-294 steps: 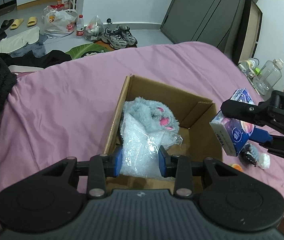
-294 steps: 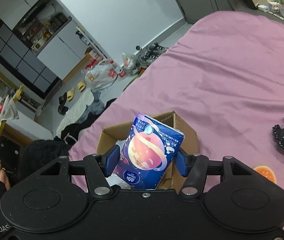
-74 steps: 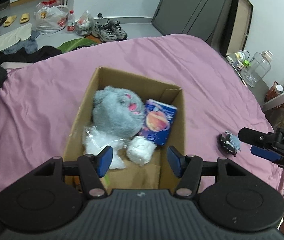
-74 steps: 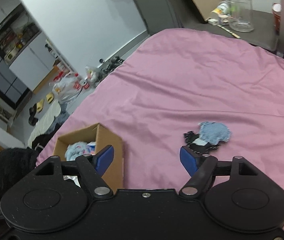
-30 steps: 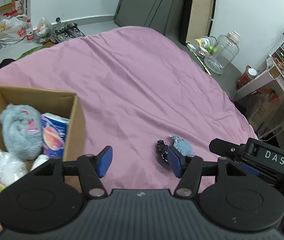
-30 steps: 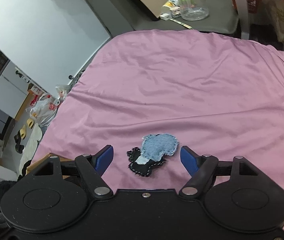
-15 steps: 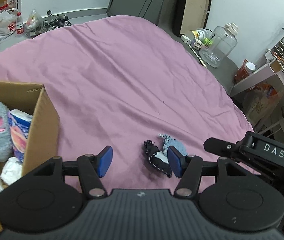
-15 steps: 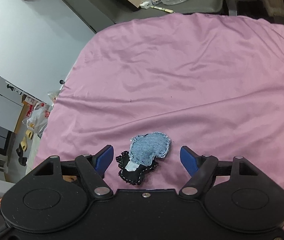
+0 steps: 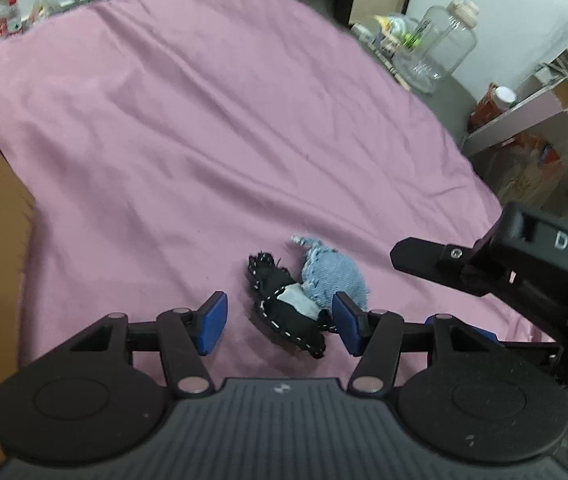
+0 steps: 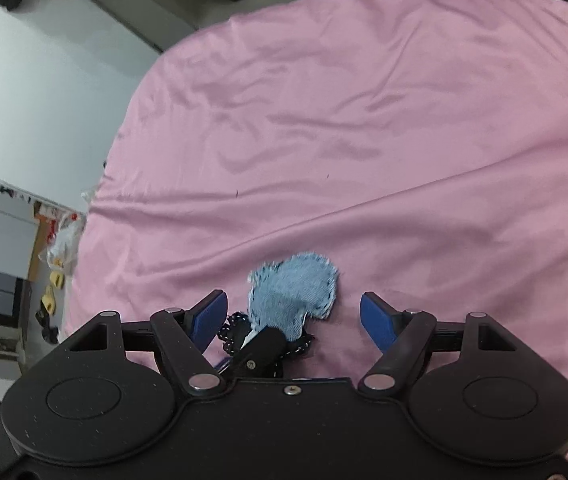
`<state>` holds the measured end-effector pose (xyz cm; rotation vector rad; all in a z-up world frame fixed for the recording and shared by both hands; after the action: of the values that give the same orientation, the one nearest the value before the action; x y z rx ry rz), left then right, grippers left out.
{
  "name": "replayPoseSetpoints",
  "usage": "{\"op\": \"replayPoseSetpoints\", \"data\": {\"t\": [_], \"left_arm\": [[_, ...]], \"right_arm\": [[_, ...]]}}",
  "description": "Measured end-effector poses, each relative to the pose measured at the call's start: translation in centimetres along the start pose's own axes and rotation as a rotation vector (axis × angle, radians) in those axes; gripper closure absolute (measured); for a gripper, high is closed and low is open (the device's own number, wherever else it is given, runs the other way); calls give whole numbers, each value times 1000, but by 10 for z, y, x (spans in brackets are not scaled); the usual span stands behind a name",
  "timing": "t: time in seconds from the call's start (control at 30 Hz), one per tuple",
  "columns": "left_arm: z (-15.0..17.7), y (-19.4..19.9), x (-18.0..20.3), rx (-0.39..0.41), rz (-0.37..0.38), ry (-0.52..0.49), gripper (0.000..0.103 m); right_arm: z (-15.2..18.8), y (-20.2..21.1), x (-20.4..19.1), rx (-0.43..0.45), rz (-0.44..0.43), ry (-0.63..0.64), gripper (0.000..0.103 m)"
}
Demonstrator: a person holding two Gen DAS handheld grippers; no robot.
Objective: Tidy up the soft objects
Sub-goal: 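Grasp the black-trimmed end with the left gripper while the right gripper grasps the denim part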
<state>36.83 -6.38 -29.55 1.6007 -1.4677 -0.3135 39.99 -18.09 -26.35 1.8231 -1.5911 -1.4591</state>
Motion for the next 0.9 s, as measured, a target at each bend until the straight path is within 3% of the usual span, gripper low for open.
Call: {"op": "replayPoseSetpoints", "data": {"t": [0.17,0.3,0.4,0.47,0.5,0.63,0.67,0.77,0.9], "left_arm": [[5,-9,-3,22,11,18,49],[2,-8,-5,19,52,62,73],[3,-5,-7,14,51,74,77],[4,-2,-8,12,49,74,78],[3,-2,-8,12,45,77,79],[4,3,-9,16,39,74,80],[4,4,-10,17,36,72,80],[1,12,-12,30,24,67,80],[-6,25,-12,54,19,56,80]], "right_arm": [[8,-21,-3,-29,16,13,30],[1,-31,-5,-16,20,12,30],[-4,-42,-8,-10,30,51,30],[-2,-44,-6,-12,46,65,36],[-1,-43,-6,-5,58,79,47],[0,-34,-5,0,61,66,62],[0,-30,-4,-1,53,50,83],[-2,-16,0,18,26,-7,84],[2,-8,-4,22,14,18,84]]}}
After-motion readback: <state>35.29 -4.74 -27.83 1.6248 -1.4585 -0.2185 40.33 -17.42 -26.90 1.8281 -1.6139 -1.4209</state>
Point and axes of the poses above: each gripper's, at about its wrist camera, not at the fingertips, and y roughly against the way its jaws point, x to its right, z to its underside, the point moved 9 cm from there along -y, roughly the way its jaws point, and after that the axes turned 12 degrees about x, right-handed, at the moved point
